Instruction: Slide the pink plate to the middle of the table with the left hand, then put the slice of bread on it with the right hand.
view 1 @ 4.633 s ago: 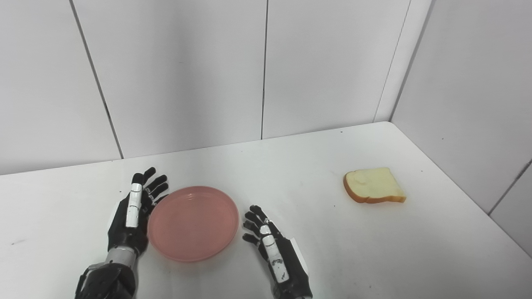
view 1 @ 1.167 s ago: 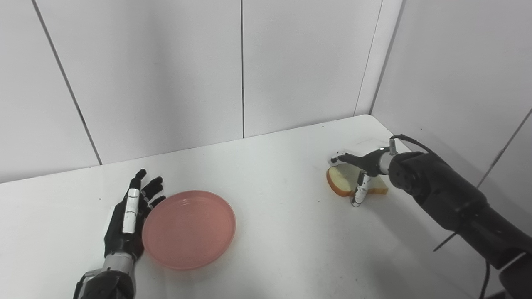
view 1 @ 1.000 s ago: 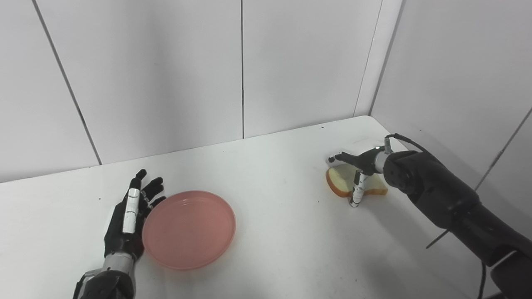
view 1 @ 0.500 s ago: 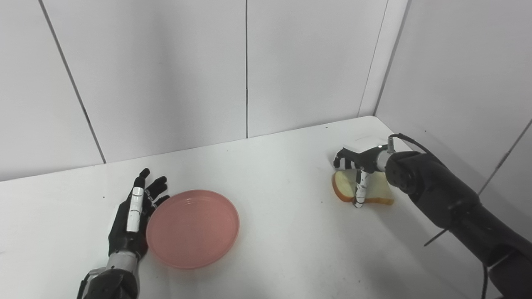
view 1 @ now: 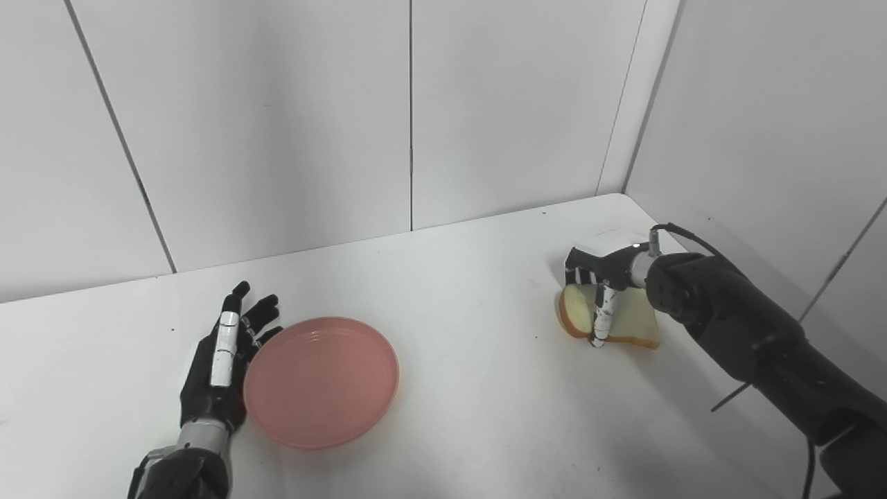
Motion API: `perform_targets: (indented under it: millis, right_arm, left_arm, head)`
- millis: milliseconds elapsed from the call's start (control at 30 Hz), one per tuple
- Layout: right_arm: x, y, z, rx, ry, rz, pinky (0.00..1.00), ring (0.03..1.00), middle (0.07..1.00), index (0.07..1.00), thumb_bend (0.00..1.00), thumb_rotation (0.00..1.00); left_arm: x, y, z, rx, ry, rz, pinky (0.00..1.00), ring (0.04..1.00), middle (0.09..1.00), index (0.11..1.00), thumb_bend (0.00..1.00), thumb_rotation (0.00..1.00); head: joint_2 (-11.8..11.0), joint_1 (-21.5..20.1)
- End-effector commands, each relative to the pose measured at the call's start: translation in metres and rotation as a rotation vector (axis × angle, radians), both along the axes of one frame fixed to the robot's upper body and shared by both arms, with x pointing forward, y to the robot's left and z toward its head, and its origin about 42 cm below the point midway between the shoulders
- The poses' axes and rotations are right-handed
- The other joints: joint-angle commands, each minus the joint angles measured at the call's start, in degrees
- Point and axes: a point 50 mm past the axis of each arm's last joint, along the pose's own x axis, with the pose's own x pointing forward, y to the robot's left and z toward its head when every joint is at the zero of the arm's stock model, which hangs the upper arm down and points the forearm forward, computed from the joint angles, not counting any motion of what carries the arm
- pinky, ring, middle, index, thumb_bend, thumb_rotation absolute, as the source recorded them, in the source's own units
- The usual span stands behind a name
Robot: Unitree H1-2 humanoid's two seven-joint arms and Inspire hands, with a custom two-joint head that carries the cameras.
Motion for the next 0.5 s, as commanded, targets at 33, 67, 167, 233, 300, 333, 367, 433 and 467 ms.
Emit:
perform_targets:
  millis: [33, 67, 167, 233, 300, 333, 367, 433, 467]
  right_arm:
    - [-0.001, -0.003, 0.014, -0.045, -0.014, 0.025, 0.34, 0.413, 0.467, 0.498, 0.53, 0.00]
    - [-0.001, 0.000, 0.017, -0.044, -0.022, 0.031, 0.34, 0.413, 0.466, 0.498, 0.53, 0.00]
    - [-0.001, 0.007, 0.026, -0.025, -0.047, 0.063, 0.33, 0.406, 0.462, 0.499, 0.53, 0.00]
    - [-0.001, 0.011, 0.032, -0.019, -0.064, 0.087, 0.34, 0.411, 0.471, 0.494, 0.53, 0.00]
    - [-0.001, 0.018, 0.039, -0.020, -0.082, 0.110, 0.34, 0.409, 0.474, 0.491, 0.53, 0.00]
    - [-0.001, 0.022, 0.043, -0.020, -0.091, 0.122, 0.31, 0.379, 0.461, 0.496, 0.53, 0.00]
    - [-0.001, 0.026, 0.047, -0.016, -0.101, 0.135, 0.30, 0.369, 0.457, 0.497, 0.53, 0.00]
    - [-0.001, 0.035, 0.058, -0.010, -0.123, 0.163, 0.32, 0.388, 0.461, 0.499, 0.53, 0.00]
    - [-0.002, 0.039, 0.062, -0.009, -0.132, 0.175, 0.35, 0.402, 0.462, 0.499, 0.53, 0.00]
  left_arm:
    - [-0.012, 0.003, -0.028, 0.036, 0.142, -0.003, 0.78, 0.854, 0.819, 0.924, 0.73, 0.88]
    - [-0.012, 0.003, -0.028, 0.033, 0.143, -0.004, 0.78, 0.853, 0.817, 0.924, 0.73, 0.88]
    - [-0.011, 0.003, -0.028, 0.029, 0.144, -0.003, 0.78, 0.853, 0.811, 0.928, 0.73, 0.87]
    - [-0.012, 0.002, -0.028, 0.027, 0.143, -0.004, 0.78, 0.855, 0.811, 0.930, 0.73, 0.87]
    - [-0.012, 0.002, -0.028, 0.028, 0.143, -0.006, 0.79, 0.857, 0.812, 0.928, 0.73, 0.87]
    - [-0.012, 0.001, -0.028, 0.030, 0.143, -0.006, 0.78, 0.858, 0.813, 0.933, 0.73, 0.88]
    - [-0.012, 0.001, -0.028, 0.030, 0.144, -0.007, 0.78, 0.858, 0.814, 0.934, 0.73, 0.88]
    - [-0.012, 0.000, -0.028, 0.031, 0.143, -0.009, 0.79, 0.858, 0.814, 0.934, 0.73, 0.88]
    - [-0.013, 0.000, -0.028, 0.032, 0.142, -0.010, 0.78, 0.857, 0.813, 0.936, 0.73, 0.88]
  head:
    - [0.04, 0.01]
    - [0.04, 0.01]
    - [0.04, 0.01]
    - [0.13, 0.38]
    - [0.13, 0.38]
    - [0.13, 0.38]
    - [0.13, 0.58]
    - [0.16, 0.72]
    - [0.16, 0.72]
